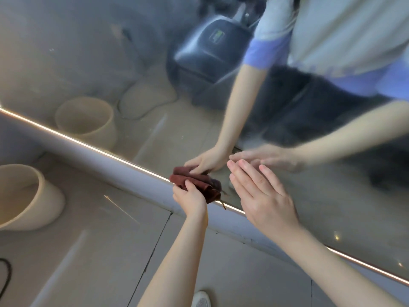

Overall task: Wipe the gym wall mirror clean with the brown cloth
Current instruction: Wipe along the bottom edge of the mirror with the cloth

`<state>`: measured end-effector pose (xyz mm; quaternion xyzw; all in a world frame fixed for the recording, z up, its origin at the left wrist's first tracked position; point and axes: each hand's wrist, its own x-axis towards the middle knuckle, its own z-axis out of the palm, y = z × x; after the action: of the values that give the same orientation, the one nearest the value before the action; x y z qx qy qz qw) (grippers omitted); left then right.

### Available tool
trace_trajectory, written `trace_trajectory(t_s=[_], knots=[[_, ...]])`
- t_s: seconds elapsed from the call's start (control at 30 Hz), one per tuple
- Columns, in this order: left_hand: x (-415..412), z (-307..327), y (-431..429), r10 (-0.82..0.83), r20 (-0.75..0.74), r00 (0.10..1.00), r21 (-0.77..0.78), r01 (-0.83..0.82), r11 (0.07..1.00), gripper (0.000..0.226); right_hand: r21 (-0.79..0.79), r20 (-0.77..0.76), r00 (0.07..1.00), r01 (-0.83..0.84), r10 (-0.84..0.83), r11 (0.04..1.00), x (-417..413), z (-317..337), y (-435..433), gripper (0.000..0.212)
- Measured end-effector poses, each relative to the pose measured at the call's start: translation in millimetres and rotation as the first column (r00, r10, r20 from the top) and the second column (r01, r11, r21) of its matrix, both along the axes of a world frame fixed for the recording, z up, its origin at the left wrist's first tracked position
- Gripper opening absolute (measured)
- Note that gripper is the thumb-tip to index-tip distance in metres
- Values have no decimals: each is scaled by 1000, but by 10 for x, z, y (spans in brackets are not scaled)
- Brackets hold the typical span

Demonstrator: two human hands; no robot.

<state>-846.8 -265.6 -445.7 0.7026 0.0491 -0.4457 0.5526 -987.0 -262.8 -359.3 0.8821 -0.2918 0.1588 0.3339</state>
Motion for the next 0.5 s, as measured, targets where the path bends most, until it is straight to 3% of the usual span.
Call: trace_trajectory(t_s=[0.17, 0.27, 0.3, 0.33, 0.4, 0.43, 0.47, 0.5], knots=[[69, 51, 96, -64, 4, 998, 44, 63, 997, 16, 206, 228, 968, 60, -108, 977, -55, -135, 236, 34], [151, 36, 132, -114, 31, 993, 41, 113, 993, 22, 501, 364, 864, 133, -348, 855, -34, -331, 440, 27], [180, 26, 133, -138, 26, 990, 36, 137, 990, 21, 656, 380, 783, 148, -493, 740, -1, -415, 517, 24], [211, 2, 128, -161, 22, 987, 33, 160, 987, 17, 823, 349, 662, 123, -664, 555, 66, -471, 568, 22], [268, -44, 137, -191, 19, 981, 38, 190, 981, 15, 993, 104, 398, -88, -912, 75, 232, -525, 587, 24], [301, -48, 145, -210, 9, 978, 43, 209, 977, 18, 964, -19, 289, -249, -957, -94, 321, -543, 579, 28], [333, -48, 153, -229, -7, 973, 48, 230, 972, 20, 876, -120, 190, -441, -974, -194, 422, -546, 576, 27], [365, -31, 164, -244, -25, 970, 54, 245, 968, 21, 756, -192, 113, -616, -975, -220, 536, -550, 564, 22]])
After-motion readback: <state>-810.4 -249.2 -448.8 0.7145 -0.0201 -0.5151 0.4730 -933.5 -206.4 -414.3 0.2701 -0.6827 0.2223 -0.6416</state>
